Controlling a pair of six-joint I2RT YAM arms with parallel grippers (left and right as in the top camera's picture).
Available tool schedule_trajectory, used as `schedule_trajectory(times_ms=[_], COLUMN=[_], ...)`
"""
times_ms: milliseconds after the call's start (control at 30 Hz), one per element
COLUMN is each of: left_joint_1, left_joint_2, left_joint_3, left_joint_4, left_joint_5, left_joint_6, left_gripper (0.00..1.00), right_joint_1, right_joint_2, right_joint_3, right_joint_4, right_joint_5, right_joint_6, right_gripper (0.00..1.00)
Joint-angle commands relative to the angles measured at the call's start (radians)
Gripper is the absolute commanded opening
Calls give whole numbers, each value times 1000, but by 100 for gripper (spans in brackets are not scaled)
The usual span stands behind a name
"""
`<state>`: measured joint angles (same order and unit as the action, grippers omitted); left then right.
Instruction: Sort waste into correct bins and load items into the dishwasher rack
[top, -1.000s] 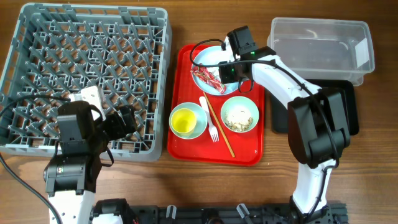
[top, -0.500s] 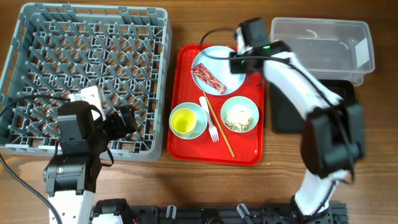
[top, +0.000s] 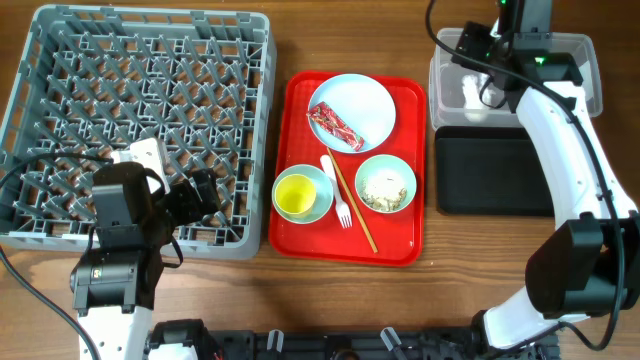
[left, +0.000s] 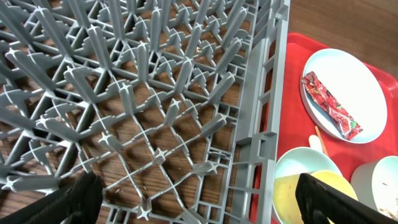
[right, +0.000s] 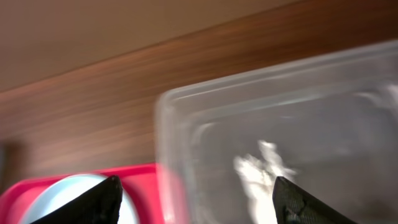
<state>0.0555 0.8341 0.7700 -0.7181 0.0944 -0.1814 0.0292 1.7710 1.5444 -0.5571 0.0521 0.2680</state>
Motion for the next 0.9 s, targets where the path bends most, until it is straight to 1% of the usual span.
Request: schedule_trajectory(times_ms=[0,67,233,400,533,600,700,733,767,800,867], left_joint_1=[3,3,3,3,3,3,3,3,3,3,3], left_joint_2=[-2,-2,-2,-2,-2,-2,-2,-2,-2,-2,-2], left_joint_3=[19,19,19,19,19,19,19,19,19,19,19], left_joint_4=[3,3,3,3,3,3,3,3,3,3,3], left_joint_5=[6,6,6,6,6,6,6,6,6,6,6], left_joint_6=[-9,-9,-9,-9,-9,-9,-9,-10,-9,-10,-10], left_gripper=[100,100,100,100,100,100,100,100,100,100,100], right_joint_1=[39,83,240,368,415,425,426,426,426,426,426], right_joint_2=[-26,-18,55,183,282,333,379,387,399,401,402], right_joint_3=[2,1,0,0,0,0,0,0,0,0,0], right_joint_4=[-12,-55,-145,-162,-159,-151,-129,-123,-112,-109,-104], right_joint_5=[-340,-386,-376,-302,-214,-166,-151,-151,-134,-119,-92], right_joint_6=[-45,-87,-226,-272,-267,-243,-212,-210,-184,-171,-154], right_gripper=[78,78,78,82,82,82,81,80,80,78,71])
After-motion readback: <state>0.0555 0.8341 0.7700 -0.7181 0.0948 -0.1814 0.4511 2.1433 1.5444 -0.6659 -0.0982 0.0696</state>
